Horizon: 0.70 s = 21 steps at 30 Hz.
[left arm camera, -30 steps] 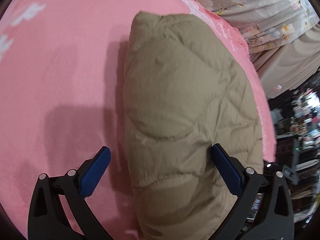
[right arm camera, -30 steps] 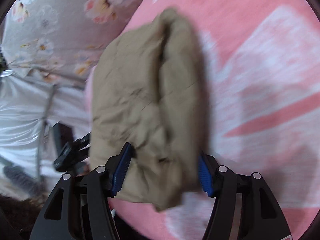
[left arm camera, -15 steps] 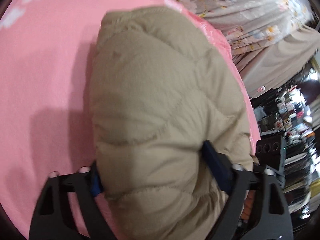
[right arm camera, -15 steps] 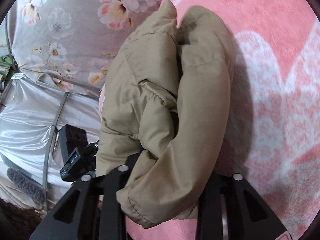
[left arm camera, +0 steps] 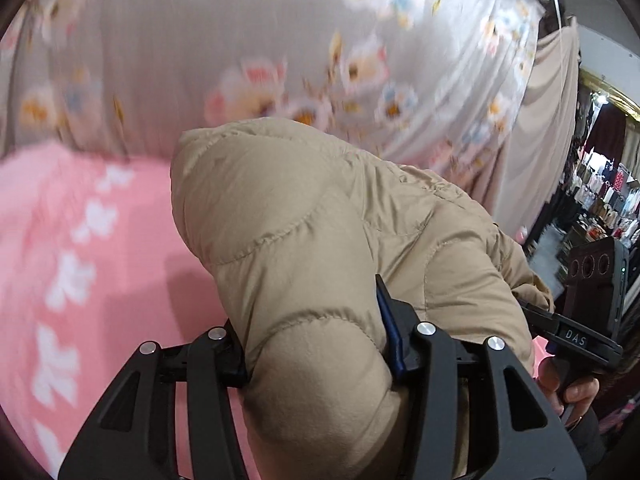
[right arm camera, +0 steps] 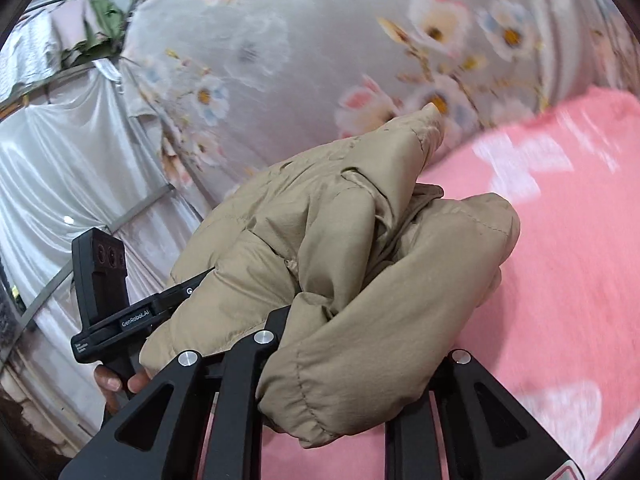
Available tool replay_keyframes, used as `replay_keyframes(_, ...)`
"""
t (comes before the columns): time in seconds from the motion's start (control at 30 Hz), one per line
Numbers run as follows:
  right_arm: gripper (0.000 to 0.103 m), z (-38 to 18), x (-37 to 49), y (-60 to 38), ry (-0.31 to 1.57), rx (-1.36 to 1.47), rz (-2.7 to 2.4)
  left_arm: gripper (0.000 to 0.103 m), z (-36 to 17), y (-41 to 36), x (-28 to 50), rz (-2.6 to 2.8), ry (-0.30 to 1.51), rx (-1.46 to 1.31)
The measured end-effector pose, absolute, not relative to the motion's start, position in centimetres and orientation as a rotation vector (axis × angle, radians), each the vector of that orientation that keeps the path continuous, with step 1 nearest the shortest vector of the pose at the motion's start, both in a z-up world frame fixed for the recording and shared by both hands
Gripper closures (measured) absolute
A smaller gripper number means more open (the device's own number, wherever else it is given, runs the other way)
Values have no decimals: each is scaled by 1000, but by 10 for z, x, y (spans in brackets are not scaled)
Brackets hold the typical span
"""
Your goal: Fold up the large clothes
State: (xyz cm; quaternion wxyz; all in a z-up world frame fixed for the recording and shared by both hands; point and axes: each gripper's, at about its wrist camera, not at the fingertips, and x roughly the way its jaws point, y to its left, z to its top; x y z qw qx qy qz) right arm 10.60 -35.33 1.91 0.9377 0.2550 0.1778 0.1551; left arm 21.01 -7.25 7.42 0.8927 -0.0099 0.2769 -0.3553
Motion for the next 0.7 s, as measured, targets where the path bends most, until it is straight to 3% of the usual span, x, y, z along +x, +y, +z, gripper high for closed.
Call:
replay_keyframes(0.17, 86, 51, 165, -324, 307, 437, 343, 56, 106, -40, 247, -686, 448, -14)
replay_keyframes(0.33, 86, 49, 229, -288, 324, 404, 369, 56, 103, -3, 302, -625, 439, -26)
replay_keyframes(0.7, 86, -42, 331, -239, 483, 434, 352, 55, 0, 36, 399, -567, 580, -52)
